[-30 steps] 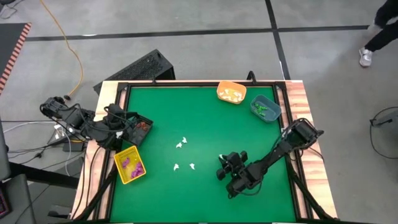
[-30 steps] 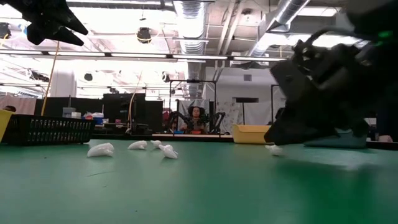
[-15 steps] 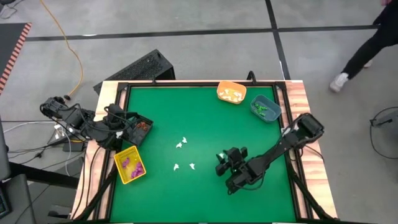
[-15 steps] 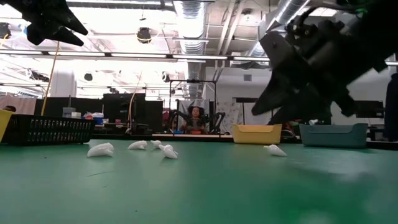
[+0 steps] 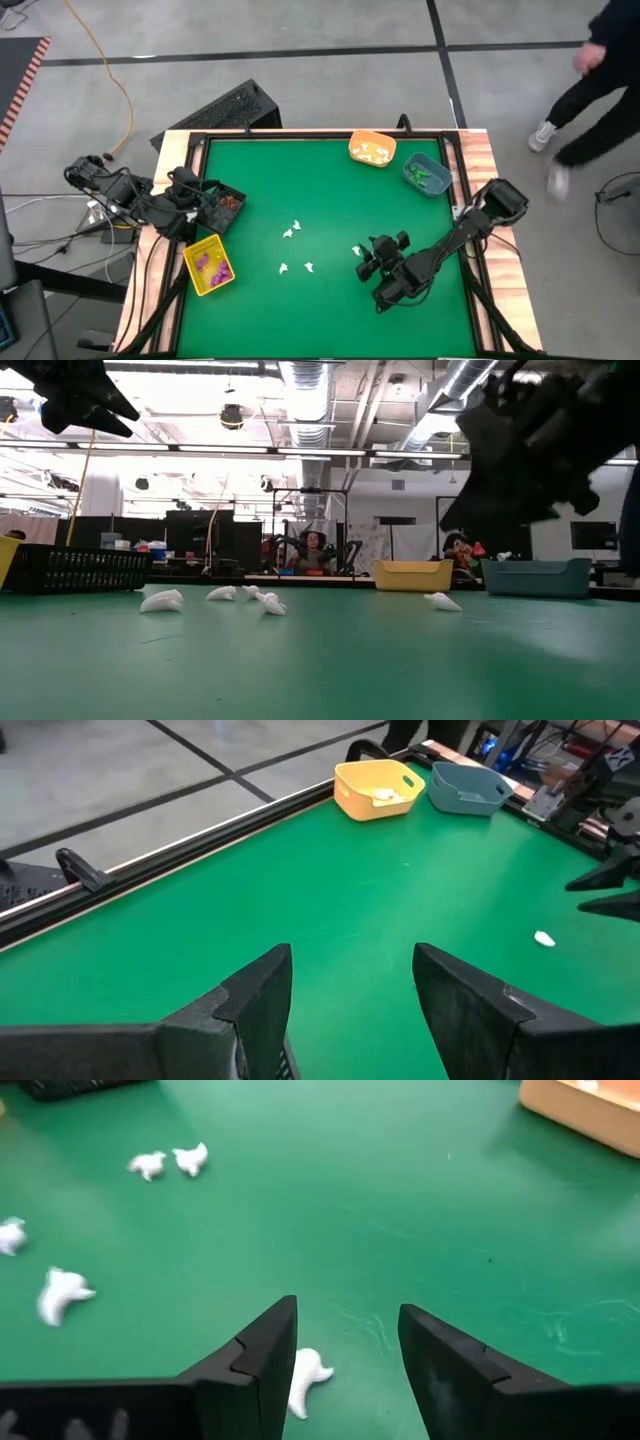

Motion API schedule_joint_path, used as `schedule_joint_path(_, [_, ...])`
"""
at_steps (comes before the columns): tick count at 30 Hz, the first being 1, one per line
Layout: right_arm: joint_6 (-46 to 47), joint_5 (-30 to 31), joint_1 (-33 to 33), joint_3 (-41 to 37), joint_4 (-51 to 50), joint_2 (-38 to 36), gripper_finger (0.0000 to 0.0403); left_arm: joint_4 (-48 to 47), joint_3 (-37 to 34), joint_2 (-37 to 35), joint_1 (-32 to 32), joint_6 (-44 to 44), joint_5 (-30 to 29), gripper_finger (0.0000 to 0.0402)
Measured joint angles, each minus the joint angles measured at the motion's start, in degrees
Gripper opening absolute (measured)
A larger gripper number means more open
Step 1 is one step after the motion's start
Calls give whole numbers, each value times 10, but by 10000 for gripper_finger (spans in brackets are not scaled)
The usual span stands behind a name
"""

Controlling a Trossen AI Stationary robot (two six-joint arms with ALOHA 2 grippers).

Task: Sort Halloween decoration
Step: Put the white ghost toy into the light orange bin

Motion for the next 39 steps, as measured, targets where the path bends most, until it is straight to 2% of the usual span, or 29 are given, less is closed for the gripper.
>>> schedule_joint_path(6, [47,2,-4,0,43,61,205,-4,0,0,0,-5,0,199])
schedule_joint_path(15, [46,13,-17,0,154,151,210,-4,0,0,0,-6,0,199])
schedule_joint_path(22, [72,4,-18,1,180,199,205,-5,0,0,0,-13,4,199])
schedule_joint_path(26, [84,-7,-17,1,170,199,182,-5,0,0,0,-22,4,199])
schedule_joint_path(34, [77,-11,-17,0,168,198,110,-5,0,0,0,-25,3,199])
schedule_joint_path(39, [99,-10,-17,0,170,198,87,-5,0,0,0,-26,3,199])
